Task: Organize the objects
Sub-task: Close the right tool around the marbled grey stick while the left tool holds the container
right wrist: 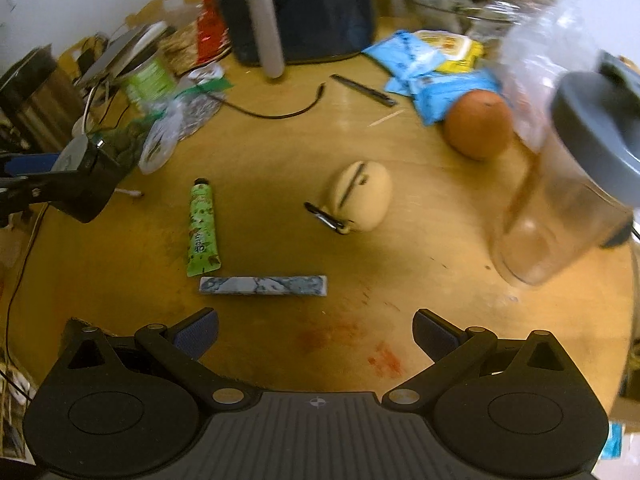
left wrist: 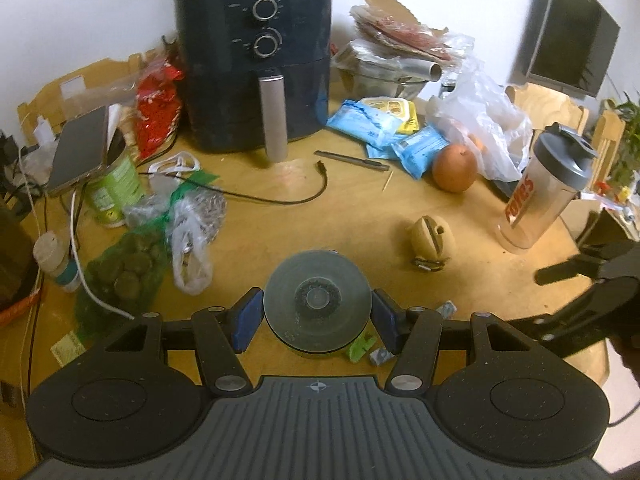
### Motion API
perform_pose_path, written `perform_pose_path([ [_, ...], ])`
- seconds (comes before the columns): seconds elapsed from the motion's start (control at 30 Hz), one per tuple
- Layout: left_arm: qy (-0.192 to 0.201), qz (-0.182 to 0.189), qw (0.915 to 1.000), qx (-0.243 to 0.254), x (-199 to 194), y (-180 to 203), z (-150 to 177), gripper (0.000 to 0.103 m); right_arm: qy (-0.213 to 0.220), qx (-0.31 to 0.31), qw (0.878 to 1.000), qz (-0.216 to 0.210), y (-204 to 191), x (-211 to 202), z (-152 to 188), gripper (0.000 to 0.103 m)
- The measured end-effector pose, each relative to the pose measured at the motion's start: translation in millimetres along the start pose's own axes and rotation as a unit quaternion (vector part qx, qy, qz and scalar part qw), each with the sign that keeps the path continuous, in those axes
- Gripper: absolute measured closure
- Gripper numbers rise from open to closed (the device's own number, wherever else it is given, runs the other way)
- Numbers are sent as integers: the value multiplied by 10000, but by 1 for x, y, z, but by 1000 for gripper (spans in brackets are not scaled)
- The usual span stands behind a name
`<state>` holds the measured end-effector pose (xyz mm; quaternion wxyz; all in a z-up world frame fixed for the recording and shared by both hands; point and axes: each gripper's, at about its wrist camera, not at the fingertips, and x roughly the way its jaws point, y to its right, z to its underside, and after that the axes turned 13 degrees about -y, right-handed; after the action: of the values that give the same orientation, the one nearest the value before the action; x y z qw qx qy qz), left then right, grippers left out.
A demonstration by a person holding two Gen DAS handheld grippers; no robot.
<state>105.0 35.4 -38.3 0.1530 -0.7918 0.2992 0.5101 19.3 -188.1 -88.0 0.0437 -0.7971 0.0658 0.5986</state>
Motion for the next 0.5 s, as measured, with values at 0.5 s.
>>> perform_pose_path([
  [0.5, 90, -116, 9987, -482, -23, -11, 25, 46, -481, -1367, 9894, -117, -38, 56, -49, 23],
])
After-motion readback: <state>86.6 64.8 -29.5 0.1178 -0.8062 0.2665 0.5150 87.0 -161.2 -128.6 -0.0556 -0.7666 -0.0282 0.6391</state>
